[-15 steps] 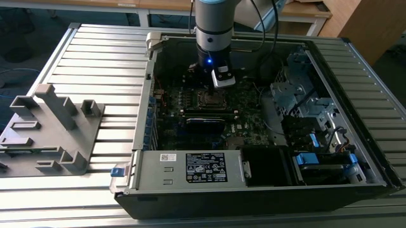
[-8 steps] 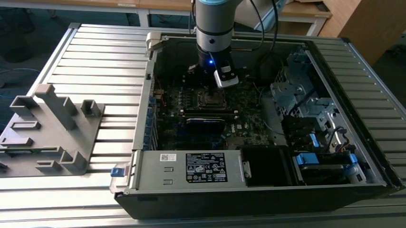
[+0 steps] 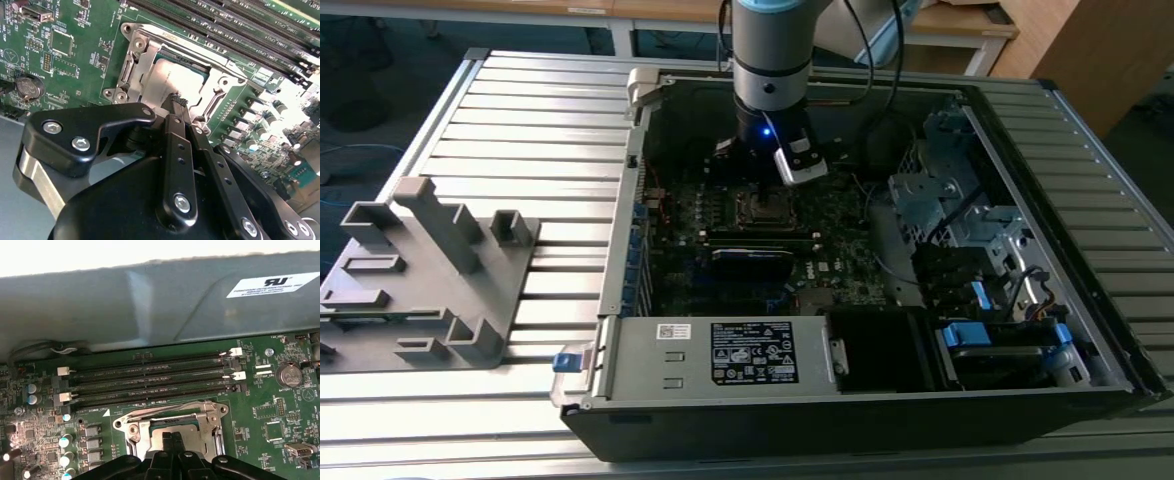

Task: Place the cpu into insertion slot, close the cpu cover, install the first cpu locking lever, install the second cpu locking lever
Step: 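Install the first cpu locking lever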

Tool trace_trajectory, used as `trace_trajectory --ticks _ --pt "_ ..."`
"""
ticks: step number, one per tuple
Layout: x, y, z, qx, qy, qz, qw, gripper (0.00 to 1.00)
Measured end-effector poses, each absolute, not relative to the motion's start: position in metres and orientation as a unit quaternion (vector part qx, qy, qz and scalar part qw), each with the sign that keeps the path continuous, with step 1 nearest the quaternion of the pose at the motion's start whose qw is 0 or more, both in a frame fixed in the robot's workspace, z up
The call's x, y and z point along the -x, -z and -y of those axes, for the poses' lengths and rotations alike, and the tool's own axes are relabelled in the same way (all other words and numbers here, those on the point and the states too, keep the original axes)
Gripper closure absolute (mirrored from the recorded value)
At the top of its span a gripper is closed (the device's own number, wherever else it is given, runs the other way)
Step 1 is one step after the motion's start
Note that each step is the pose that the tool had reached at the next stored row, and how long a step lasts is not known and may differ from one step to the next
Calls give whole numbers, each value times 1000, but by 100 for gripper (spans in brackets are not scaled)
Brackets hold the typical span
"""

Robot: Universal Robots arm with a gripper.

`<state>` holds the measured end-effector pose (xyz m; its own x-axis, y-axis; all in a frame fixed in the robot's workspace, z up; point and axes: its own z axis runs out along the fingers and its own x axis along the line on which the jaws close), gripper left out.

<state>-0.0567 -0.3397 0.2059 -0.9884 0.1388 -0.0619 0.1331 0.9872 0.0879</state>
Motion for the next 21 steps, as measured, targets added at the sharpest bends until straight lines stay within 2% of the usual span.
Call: trace_trajectory --ticks 21 --pt "52 -210 342 -63 -35 -997 34 89"
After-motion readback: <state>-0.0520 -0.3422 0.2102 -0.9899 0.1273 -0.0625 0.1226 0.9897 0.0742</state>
